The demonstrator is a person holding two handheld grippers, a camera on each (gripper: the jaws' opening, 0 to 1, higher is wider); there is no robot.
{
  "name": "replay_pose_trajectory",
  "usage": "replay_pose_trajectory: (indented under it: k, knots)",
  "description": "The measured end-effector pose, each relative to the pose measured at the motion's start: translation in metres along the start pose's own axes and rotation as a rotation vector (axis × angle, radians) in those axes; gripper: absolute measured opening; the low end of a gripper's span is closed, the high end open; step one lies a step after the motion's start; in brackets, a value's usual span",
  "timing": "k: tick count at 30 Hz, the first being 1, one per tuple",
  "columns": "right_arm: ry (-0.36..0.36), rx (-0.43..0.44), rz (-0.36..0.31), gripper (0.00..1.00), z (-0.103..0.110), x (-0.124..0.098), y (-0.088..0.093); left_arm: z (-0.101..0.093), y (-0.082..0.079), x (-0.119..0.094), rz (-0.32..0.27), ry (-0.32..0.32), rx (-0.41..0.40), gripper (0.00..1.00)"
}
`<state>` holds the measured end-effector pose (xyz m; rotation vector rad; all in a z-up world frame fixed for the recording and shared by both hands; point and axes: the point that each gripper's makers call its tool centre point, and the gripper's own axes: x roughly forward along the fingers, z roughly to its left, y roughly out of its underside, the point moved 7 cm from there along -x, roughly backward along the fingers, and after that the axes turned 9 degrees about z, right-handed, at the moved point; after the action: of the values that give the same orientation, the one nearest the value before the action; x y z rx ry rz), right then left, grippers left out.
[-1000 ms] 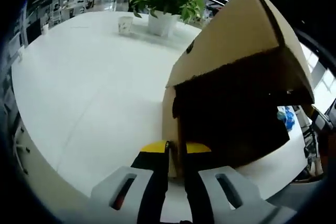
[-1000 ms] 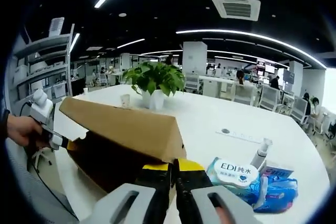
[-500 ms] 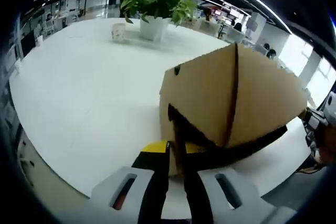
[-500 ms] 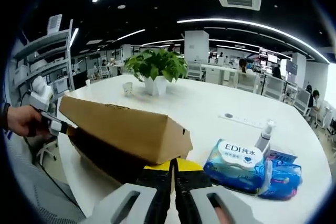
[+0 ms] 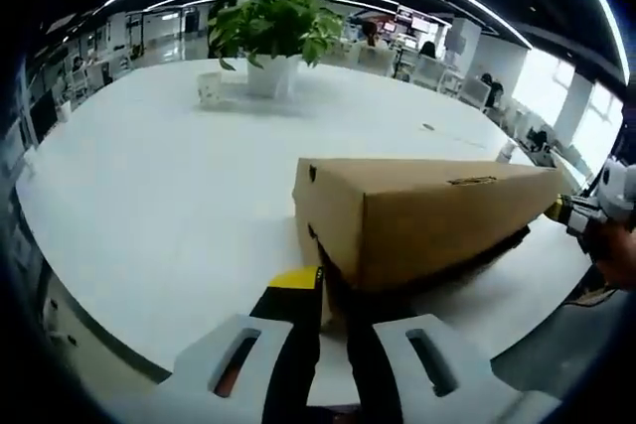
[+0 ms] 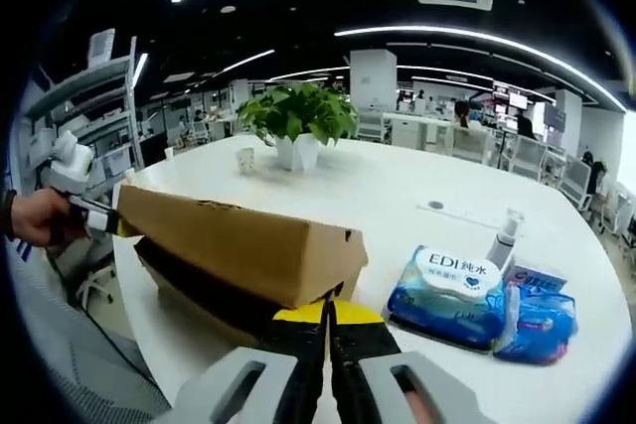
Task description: Operate the shoe box by opening the lid, removing the specified soft item, and placing it in the target area until the item is outside and the box remains undamaged.
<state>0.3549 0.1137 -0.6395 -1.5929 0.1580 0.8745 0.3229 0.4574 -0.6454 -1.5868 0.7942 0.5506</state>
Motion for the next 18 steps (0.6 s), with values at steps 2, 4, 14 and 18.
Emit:
replay_pose_trajectory:
  k: [2,4,14,18]
  knots:
    - [-0.009,0.009,0.003,0.00,0.000,0.000,0.001,0.000,0.002,-0.003,0.000,-0.003,0.012,0.07]
    - [-0.024,0.015,0.011,0.00,0.000,0.001,0.003,0.002,0.003,-0.006,0.000,-0.010,0.020,0.07]
    - [-0.050,0.057,0.049,0.00,0.002,0.005,0.015,0.002,0.015,-0.015,0.018,-0.031,0.065,0.07]
    - [-0.061,0.093,0.052,0.00,0.001,0.005,0.019,0.001,0.018,-0.017,0.023,-0.034,0.082,0.07]
